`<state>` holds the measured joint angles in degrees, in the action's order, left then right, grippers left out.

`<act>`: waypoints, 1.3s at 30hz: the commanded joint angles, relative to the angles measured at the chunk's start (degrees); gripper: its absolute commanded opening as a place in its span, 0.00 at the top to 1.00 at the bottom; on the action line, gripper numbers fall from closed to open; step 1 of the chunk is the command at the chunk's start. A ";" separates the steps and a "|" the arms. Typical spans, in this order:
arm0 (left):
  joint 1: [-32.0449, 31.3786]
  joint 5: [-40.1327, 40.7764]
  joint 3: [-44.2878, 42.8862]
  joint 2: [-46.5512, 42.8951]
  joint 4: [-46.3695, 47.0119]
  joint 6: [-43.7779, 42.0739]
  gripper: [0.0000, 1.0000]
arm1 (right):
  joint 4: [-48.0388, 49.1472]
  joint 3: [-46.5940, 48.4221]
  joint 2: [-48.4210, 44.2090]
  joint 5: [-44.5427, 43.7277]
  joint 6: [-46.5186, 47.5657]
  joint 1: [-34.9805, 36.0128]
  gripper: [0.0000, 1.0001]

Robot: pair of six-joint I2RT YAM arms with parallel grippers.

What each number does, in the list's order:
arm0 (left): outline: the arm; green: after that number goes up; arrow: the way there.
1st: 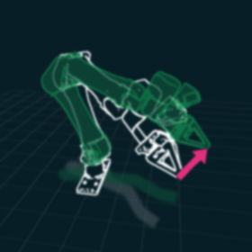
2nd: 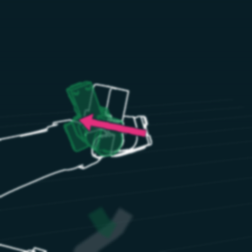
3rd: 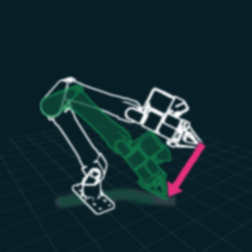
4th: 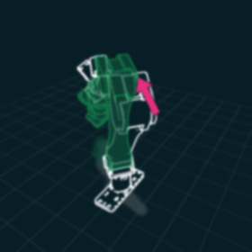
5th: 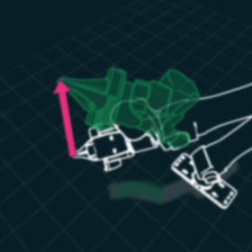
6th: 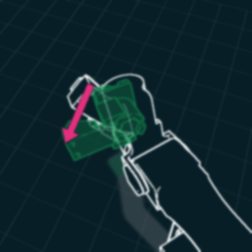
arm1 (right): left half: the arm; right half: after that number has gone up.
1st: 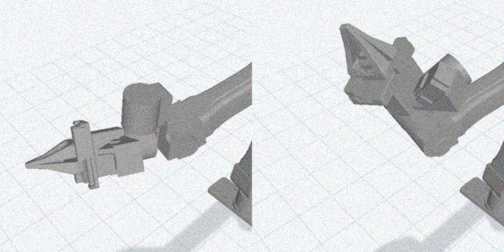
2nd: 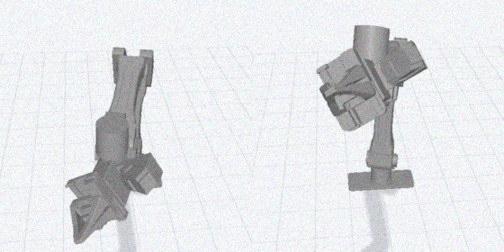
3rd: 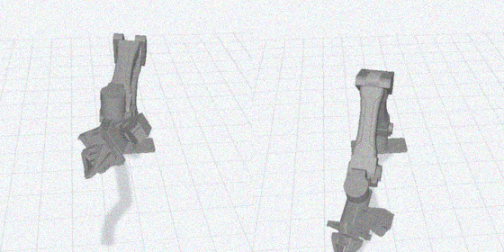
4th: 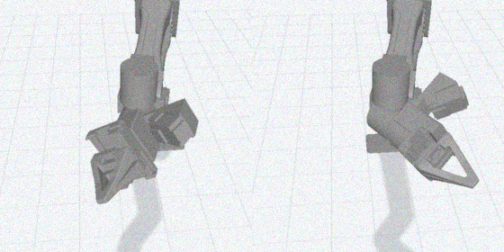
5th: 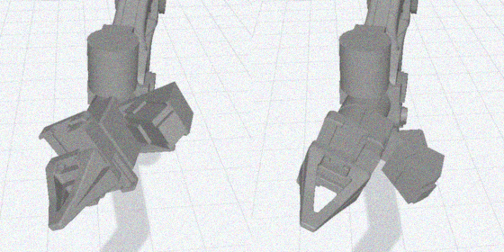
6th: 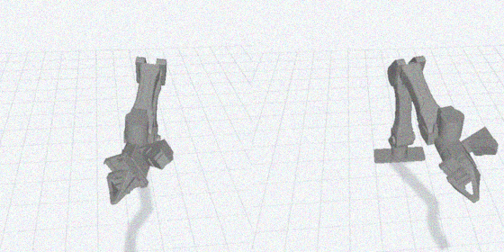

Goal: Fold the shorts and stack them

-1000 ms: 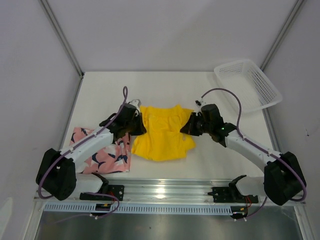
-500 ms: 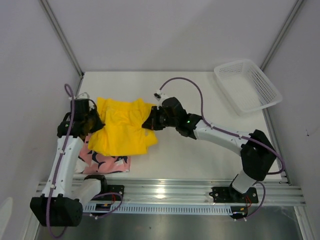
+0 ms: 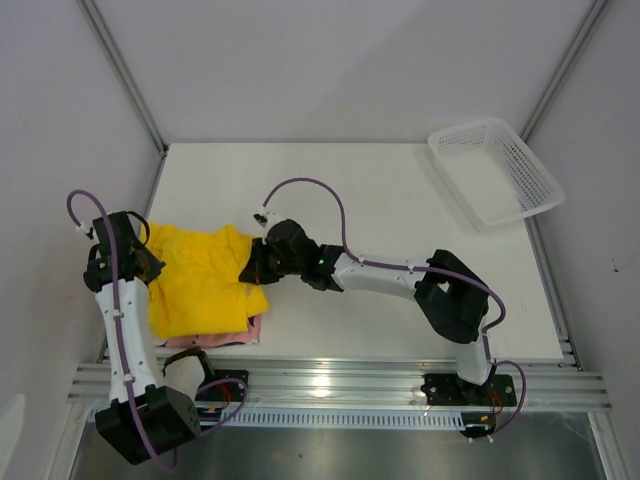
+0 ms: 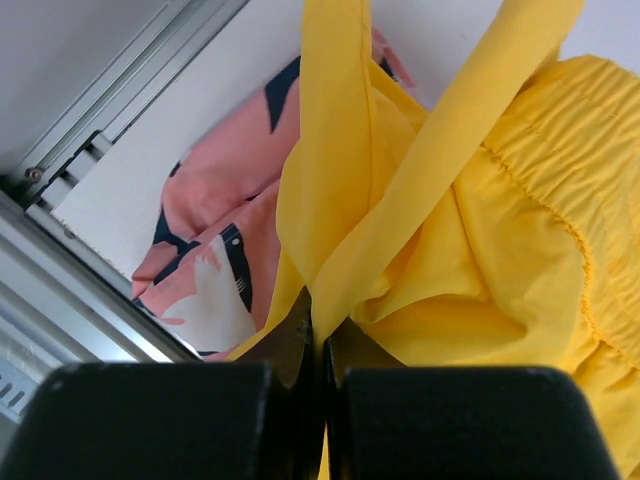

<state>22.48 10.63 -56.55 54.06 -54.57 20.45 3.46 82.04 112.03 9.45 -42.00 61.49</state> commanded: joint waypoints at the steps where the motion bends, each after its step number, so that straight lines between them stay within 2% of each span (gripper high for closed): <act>1: 4.32 0.97 0.74 0.60 2.79 -0.23 1.00 | 4.18 2.60 0.91 -1.80 0.07 0.99 1.00; 7: 6.17 2.37 1.01 6.13 3.59 -0.15 1.00 | 6.20 1.72 3.98 -3.83 -0.54 3.89 1.00; 11: 9.59 2.90 1.97 8.60 5.69 -0.14 1.00 | 6.55 2.51 6.88 -2.86 -1.59 5.21 1.00; 15: 10.22 0.79 1.54 12.03 6.23 -0.76 1.00 | 3.75 4.08 7.50 -6.80 0.15 8.28 1.00; 17: 10.13 0.18 2.06 12.38 6.58 -1.02 0.81 | 2.60 4.44 7.77 -7.52 0.16 8.82 1.00; 18: 10.21 0.00 2.15 12.38 6.75 -1.11 0.66 | 2.60 4.36 7.94 -7.35 0.08 8.73 0.97; 19: 10.13 0.44 1.98 12.30 6.58 -0.85 0.33 | 2.43 4.44 8.38 -6.47 -0.10 8.47 0.90; 20: 10.21 1.40 1.80 11.77 6.14 -0.67 0.22 | 2.51 4.44 8.38 -5.94 -0.01 8.12 0.81; 21: 10.22 1.49 1.45 11.51 6.05 -0.58 0.16 | 2.43 4.27 8.38 -5.76 -0.01 8.03 0.69; 22: 10.22 1.67 1.27 11.16 5.88 -0.58 0.11 | 2.34 4.09 7.95 -6.28 0.42 8.03 0.47; 25: 10.30 1.68 -0.22 9.58 5.44 0.03 0.08 | 1.28 4.70 6.89 -7.60 2.17 8.20 0.23; 28: 10.22 -1.31 -1.45 6.59 6.22 0.38 0.04 | -2.66 8.29 5.13 -8.49 3.50 6.89 0.15; 29: 10.22 -2.36 -1.71 5.97 6.23 0.38 0.03 | -5.98 9.27 4.09 -8.75 4.11 5.84 0.14; 33: 7.06 -9.03 -5.14 3.51 6.05 0.12 0.01 | -9.44 10.07 0.22 -9.01 5.08 1.88 0.12; 39: -6.20 -12.83 -0.14 -5.62 15.35 5.81 0.01 | -7.25 0.08 -10.66 -6.91 9.02 -7.34 0.13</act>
<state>20.27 1.93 -58.37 52.75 -44.99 22.09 -4.51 86.30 109.47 2.37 -36.95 58.74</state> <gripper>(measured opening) 0.990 0.876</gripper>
